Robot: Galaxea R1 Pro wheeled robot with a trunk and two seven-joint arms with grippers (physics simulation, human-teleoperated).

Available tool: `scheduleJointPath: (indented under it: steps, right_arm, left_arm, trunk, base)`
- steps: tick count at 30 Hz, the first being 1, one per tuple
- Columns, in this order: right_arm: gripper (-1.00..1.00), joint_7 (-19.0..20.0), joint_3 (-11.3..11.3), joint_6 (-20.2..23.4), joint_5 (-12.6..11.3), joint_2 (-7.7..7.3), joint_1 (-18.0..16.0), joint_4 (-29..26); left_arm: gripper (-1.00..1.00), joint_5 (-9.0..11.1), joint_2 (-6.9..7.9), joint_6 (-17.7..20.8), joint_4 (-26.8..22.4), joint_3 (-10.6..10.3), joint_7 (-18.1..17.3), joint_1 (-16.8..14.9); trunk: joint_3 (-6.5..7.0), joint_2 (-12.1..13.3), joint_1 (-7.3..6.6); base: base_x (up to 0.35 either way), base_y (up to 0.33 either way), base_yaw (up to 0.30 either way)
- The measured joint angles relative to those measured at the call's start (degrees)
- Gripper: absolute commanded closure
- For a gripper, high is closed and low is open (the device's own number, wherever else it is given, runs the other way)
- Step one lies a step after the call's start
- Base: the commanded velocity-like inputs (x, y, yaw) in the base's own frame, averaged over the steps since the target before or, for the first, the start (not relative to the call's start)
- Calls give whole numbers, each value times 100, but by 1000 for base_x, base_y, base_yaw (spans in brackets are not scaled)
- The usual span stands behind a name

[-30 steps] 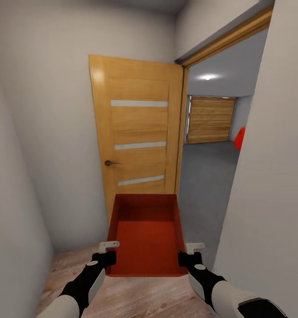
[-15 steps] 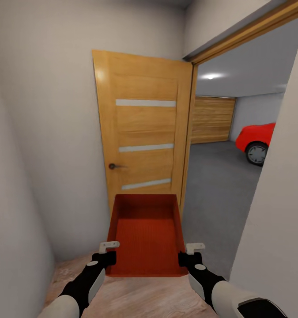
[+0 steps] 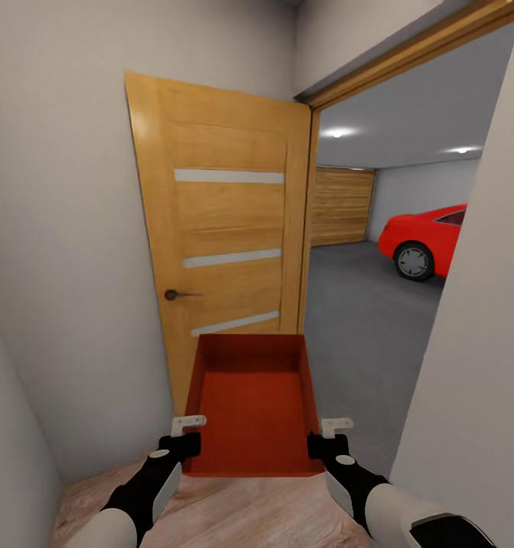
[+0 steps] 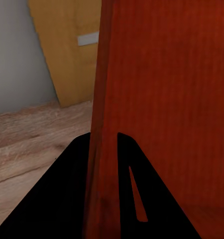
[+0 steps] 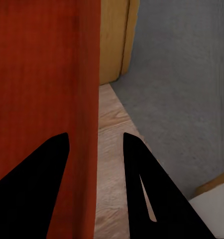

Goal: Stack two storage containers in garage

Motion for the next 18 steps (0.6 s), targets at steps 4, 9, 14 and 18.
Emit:
scheduleJointPath:
  steps: [4, 9, 14, 18]
  right_arm:
    - [100, 0, -7, 0, 8, 0, 0, -5]
    - [100, 0, -2, 0, 4, 0, 0, -6]
    - [100, 0, -1, 1, 2, -1, 0, -6]
    - [100, 1, -7, 0, 11, 0, -1, -7]
  left_arm:
    - [100, 0, 0, 0, -7, -1, 2, 0]
    - [100, 2, 0, -1, -6, -1, 1, 0]
    - [100, 4, 0, 0, -6, -4, 1, 0]
    - [100, 6, 1, -5, -7, -4, 2, 1]
  trunk:
    - [0, 0, 0]
    - [0, 0, 0]
    - [0, 0, 0]
    - [0, 0, 0]
  base:
    - [5, 1, -241]
    - [1, 0, -241]
    - [0, 0, -241]
    - [0, 0, -140]
